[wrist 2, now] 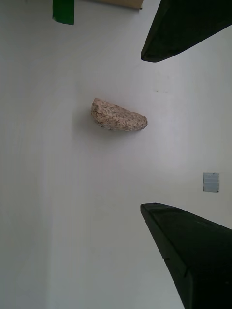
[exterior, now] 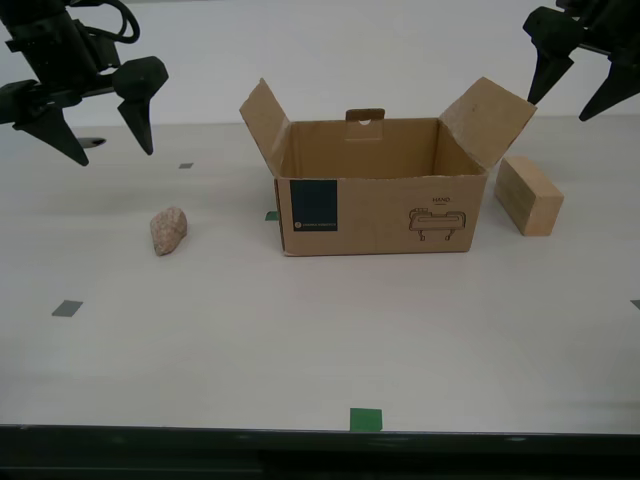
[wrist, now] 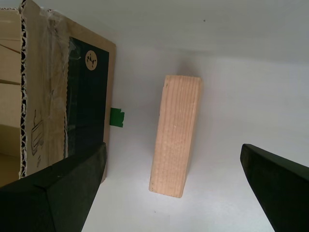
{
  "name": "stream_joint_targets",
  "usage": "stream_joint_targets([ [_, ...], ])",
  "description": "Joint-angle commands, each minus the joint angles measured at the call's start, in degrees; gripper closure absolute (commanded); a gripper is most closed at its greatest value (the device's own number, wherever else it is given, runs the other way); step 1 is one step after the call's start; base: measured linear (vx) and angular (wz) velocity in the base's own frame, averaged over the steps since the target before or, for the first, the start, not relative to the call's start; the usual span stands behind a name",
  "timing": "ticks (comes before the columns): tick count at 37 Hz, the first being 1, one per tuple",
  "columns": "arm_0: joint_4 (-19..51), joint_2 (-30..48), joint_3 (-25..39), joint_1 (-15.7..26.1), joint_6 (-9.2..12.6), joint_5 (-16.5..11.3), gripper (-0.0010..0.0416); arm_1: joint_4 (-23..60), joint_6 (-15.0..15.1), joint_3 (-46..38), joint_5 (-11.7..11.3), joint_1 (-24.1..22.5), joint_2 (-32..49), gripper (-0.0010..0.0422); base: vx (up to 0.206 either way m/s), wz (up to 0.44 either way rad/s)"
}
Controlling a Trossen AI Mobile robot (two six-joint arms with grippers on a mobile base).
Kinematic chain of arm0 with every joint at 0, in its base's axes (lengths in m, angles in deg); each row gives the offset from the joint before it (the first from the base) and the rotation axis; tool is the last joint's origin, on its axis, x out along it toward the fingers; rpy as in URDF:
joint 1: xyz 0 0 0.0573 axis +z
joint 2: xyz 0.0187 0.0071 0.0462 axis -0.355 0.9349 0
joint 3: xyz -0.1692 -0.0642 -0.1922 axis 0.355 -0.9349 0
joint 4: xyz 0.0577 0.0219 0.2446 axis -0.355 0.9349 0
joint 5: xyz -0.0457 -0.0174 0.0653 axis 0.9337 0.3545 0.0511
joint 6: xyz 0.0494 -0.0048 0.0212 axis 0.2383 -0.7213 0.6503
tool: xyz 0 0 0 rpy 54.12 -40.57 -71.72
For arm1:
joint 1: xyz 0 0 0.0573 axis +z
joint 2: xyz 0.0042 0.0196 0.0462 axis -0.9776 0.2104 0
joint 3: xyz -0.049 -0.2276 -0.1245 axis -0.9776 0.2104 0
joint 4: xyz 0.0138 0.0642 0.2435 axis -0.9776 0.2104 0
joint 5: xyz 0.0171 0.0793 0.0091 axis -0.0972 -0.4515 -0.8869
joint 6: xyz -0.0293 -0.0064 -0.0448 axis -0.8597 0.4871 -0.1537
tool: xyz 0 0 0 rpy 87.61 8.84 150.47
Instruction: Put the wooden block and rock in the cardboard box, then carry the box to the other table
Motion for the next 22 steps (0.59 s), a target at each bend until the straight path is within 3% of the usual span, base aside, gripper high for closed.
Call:
stream_joint_targets([
  [1,-0.1,0.0,-0.1,0.2,-0.2,-0.3,0.0019,-1.1,0.2,0.0,-0.1,0.0,1.4,0.0012,0.0,0.0],
  [22,-8.5,0.0,-10.3,0.5,-0.2,-0.3,0.0019,-10.5,0.2,8.1,-0.1,-0.3,5.8,0.0012,0.0,0.0],
])
